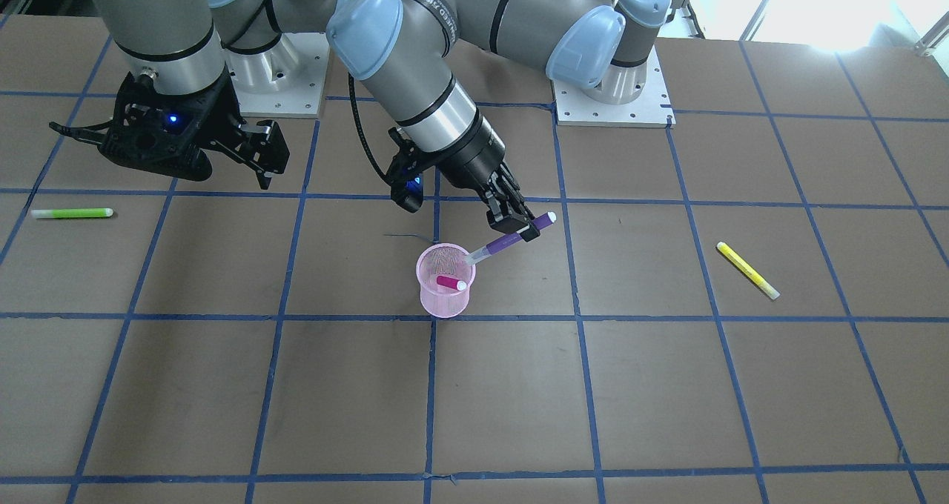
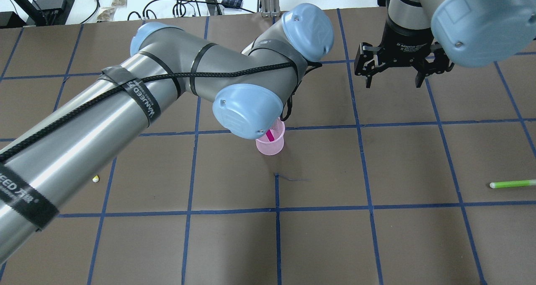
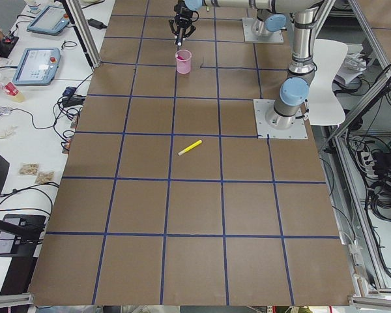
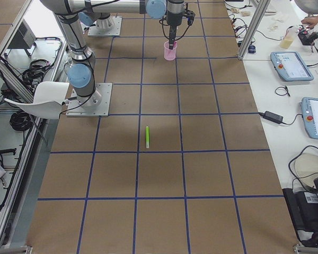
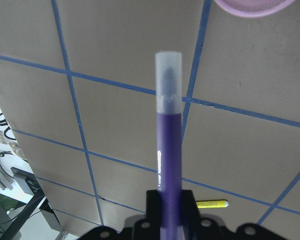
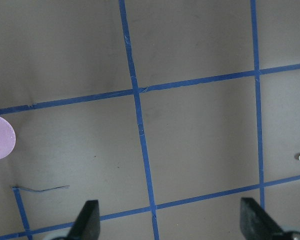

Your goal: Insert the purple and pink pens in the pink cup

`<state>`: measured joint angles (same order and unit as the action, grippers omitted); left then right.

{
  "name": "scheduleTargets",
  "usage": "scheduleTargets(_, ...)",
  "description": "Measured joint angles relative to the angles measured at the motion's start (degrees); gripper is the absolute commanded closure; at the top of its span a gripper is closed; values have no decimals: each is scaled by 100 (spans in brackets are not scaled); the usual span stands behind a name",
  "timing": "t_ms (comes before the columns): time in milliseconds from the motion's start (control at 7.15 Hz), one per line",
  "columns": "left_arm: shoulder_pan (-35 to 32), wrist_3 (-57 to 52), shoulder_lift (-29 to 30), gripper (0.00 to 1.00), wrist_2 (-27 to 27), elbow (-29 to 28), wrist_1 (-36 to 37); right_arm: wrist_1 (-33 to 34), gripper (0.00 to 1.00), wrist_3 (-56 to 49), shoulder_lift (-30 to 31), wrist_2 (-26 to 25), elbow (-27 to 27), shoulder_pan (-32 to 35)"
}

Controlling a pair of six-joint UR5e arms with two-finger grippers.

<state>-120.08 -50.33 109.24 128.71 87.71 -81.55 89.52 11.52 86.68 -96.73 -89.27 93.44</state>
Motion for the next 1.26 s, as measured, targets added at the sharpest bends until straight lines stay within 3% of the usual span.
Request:
scheduleTargets(280, -247, 15, 260, 100, 173, 23, -3, -126, 0, -201, 6, 279, 106, -69)
scheduleTargets(559, -436, 81, 461, 100, 396, 26, -17, 163, 0, -689, 64, 604, 142, -85)
scheduleTargets(1118, -626, 118, 861, 100, 515, 28, -30, 473, 0, -1066, 104, 669, 79, -414)
scheduleTargets(1258, -649, 121, 931, 91, 530, 25, -16, 472, 0, -1073, 111, 683, 72, -477)
